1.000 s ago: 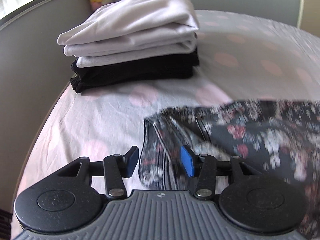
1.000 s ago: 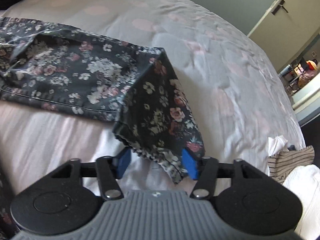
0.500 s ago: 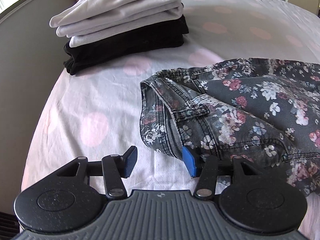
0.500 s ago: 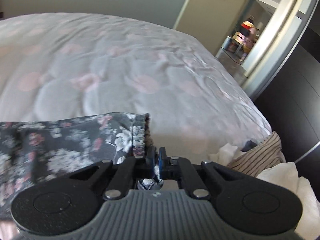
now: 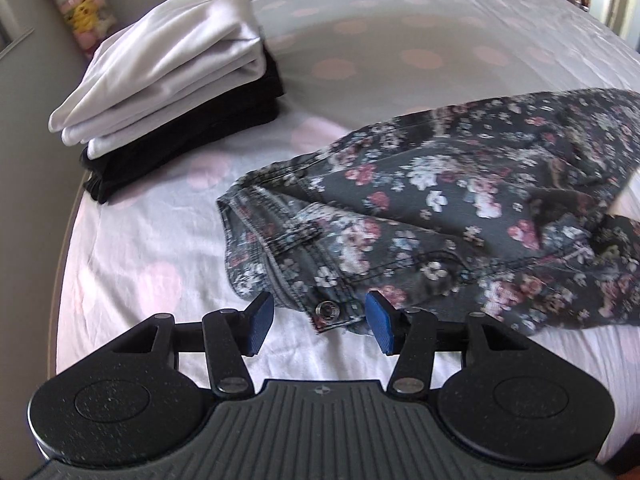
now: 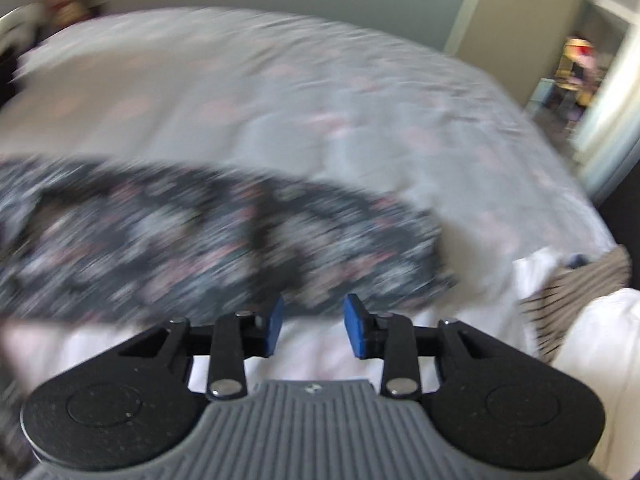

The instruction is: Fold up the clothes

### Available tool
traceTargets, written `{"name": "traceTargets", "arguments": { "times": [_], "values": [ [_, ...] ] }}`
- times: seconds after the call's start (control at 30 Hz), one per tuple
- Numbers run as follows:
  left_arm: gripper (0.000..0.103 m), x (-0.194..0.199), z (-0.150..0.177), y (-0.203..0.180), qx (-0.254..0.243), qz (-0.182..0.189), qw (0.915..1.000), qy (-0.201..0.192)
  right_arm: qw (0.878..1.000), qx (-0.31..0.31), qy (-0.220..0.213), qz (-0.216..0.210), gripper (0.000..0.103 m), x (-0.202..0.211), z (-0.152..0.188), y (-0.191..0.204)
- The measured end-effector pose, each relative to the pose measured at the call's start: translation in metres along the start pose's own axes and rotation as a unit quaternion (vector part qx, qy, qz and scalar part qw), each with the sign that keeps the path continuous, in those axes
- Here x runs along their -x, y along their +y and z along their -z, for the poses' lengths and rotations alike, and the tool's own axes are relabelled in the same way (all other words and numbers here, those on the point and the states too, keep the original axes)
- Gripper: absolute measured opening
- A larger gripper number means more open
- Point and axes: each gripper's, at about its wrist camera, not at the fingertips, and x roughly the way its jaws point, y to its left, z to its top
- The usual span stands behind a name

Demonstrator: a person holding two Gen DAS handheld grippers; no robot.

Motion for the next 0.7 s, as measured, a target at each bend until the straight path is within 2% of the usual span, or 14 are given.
{"name": "traceTargets", "arguments": {
  "times": [0.07, 0.17, 0.3, 0.37, 0.4, 0.5, 0.57, 0.6, 0.63, 0.67, 0.7],
  "values": [
    [0.062, 0.004, 0.003, -0.009, -0.015, 0.013, 0.9998, -0.008, 0.998, 0.037, 0.017, -0.047, 0.049, 0.019, 0.020, 0.034],
    [0.066, 0.008, 0.008, -0.025, -0.041, 0.032, 0.9986, -0.014, 0.989, 0.079, 0.056, -0.113, 0.054, 0.039, 0.046, 0.078],
    [0.066, 0.001, 0.018, -0.062, -0.097, 0.049, 0.9941, -0.001, 0.970, 0.125, 0.094, -0.184, 0.074, 0.059, 0.069, 0.123],
    [0.069, -0.002, 0.024, -0.084, -0.132, 0.061, 0.9894, -0.001, 0.963, 0.161, 0.105, -0.190, 0.077, 0.066, 0.079, 0.143],
    [0.072, -0.005, 0.026, -0.094, -0.144, 0.067, 0.9873, -0.001, 0.960, 0.180, 0.107, -0.186, 0.078, 0.067, 0.084, 0.152],
    [0.074, -0.015, 0.032, -0.122, -0.173, 0.088, 0.9809, 0.005, 0.951, 0.238, 0.122, -0.158, 0.078, 0.064, 0.098, 0.172],
    [0.074, -0.025, 0.036, -0.140, -0.191, 0.094, 0.9769, 0.015, 0.945, 0.260, 0.144, -0.136, 0.074, 0.058, 0.105, 0.177],
    [0.074, -0.031, 0.037, -0.147, -0.199, 0.091, 0.9755, 0.021, 0.942, 0.269, 0.155, -0.125, 0.063, 0.054, 0.108, 0.179],
    [0.074, -0.036, 0.038, -0.154, -0.206, 0.086, 0.9745, 0.024, 0.941, 0.275, 0.164, -0.113, 0.046, 0.050, 0.111, 0.178],
    [0.074, -0.041, 0.039, -0.159, -0.208, 0.081, 0.9745, 0.024, 0.939, 0.277, 0.170, -0.111, 0.035, 0.047, 0.113, 0.176],
    [0.073, -0.045, 0.038, -0.163, -0.206, 0.076, 0.9754, 0.023, 0.940, 0.270, 0.174, -0.116, 0.014, 0.045, 0.112, 0.173]
  ]
}}
